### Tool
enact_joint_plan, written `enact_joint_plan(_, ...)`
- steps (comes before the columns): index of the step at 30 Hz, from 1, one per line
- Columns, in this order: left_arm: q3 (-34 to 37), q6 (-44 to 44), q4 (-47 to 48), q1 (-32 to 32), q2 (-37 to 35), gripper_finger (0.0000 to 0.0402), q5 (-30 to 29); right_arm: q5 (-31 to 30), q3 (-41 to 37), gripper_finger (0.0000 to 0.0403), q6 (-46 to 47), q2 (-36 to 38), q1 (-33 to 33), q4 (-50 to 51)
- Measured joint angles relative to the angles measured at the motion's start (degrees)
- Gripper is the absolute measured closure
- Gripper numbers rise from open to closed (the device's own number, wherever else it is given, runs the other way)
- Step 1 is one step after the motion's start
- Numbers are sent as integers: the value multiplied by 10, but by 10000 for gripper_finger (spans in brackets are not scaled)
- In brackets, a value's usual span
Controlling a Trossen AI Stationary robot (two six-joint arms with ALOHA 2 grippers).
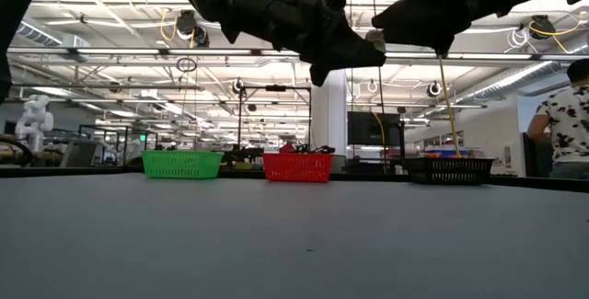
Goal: Sort Halloween decoration
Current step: Put the white skull toy into the black bin
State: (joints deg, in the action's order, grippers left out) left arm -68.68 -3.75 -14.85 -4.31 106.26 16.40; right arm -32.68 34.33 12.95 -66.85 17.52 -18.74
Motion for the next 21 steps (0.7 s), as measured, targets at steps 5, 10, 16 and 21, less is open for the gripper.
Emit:
enact_joint_plan(5,0,-3,-15,0,0,402,0,41,0,248,8,0,-6,-2)
enact_joint_plan(10,0,-4,-35,7,0,402,5,45,0,262,9,0,-10,-3)
enact_joint_plan(16,0,-4,-42,11,0,402,5,45,0,298,9,0,-10,-4)
enact_joint_plan(21,0,-4,-39,11,0,402,5,44,0,333,-1,0,-10,-5)
